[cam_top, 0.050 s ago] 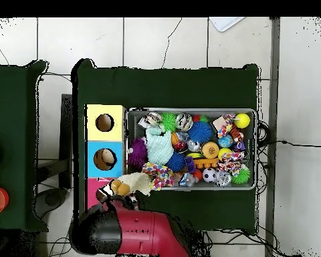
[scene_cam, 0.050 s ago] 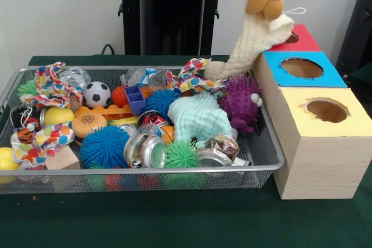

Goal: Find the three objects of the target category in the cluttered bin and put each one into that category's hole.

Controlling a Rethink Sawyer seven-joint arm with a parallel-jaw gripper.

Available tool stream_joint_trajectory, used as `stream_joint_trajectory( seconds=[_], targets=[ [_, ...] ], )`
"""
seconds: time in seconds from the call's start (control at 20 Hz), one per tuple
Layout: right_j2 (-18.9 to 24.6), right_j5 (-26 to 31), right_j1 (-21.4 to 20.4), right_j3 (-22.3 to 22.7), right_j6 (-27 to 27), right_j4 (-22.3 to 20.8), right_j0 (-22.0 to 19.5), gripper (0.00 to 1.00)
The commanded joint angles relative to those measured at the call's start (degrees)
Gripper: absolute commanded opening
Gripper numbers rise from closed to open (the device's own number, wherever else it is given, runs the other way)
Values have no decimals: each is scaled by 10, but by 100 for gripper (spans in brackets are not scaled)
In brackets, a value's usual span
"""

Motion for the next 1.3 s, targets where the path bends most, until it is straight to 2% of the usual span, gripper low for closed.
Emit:
stream_joint_trajectory(
  seconds=[0.05,0.35,0.45,0.55,0.7,0.8,0.85,0.9,1.05,1.2,1.3],
  targets=[
    [18,-4,-5,91,48,-9,-39,0],
    [61,-32,27,94,52,7,-49,0],
    [62,-8,24,81,54,5,-43,0],
    [57,28,0,77,38,-2,-50,0],
    [43,88,-35,49,-36,-43,-92,0],
    [41,114,-42,14,-93,-81,-125,0],
    [39,123,-54,12,-117,-99,-139,0],
    [43,123,-57,5,-121,-107,-147,0],
    [60,142,-50,-19,-80,-116,-138,0],
    [80,160,-41,-35,-6,-107,-99,0],
    [83,153,-35,-34,44,-92,-71,0]
  ],
)
